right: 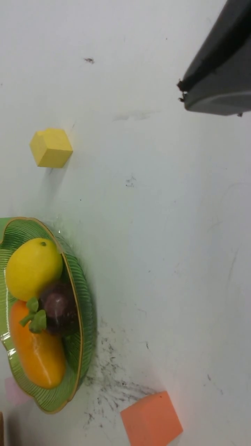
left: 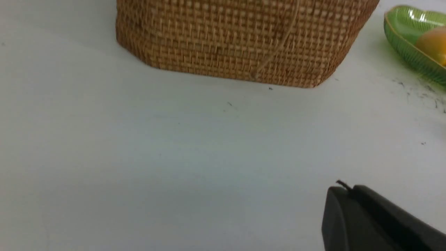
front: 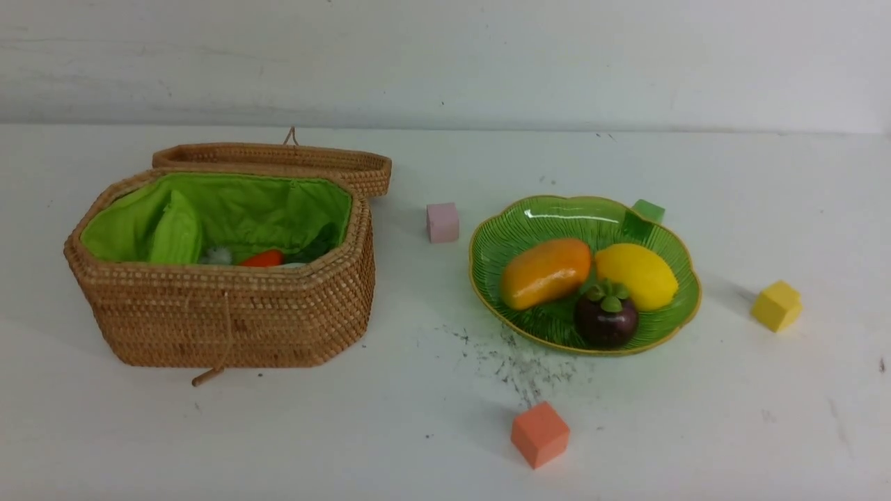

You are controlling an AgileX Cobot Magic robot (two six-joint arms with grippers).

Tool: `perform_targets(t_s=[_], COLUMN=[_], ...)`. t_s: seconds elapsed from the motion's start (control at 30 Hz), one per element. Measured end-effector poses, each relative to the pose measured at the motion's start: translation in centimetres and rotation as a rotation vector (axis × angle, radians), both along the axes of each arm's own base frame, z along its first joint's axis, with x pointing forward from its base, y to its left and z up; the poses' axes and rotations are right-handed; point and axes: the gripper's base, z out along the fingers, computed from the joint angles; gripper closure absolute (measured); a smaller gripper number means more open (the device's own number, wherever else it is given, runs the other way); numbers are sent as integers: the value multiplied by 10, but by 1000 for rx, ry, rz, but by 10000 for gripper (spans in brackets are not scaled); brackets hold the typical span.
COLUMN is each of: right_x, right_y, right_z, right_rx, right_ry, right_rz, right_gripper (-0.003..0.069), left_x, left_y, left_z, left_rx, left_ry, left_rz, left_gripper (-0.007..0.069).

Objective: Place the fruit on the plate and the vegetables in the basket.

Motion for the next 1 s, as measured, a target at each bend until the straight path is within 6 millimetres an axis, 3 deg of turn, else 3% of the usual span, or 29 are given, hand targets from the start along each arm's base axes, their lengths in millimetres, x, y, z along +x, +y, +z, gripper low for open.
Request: perform_targets(t_s=[1.0], right_x=[0], right_y=[0], right_z=[0], right_rx=[0], right_ry=[0], right_rz=[0], right_gripper=[628], left_x=[0], left_y=[0], left_z=[0], left_rx=[-6], left_ry=[0], left_rz=[0], left_gripper=[638])
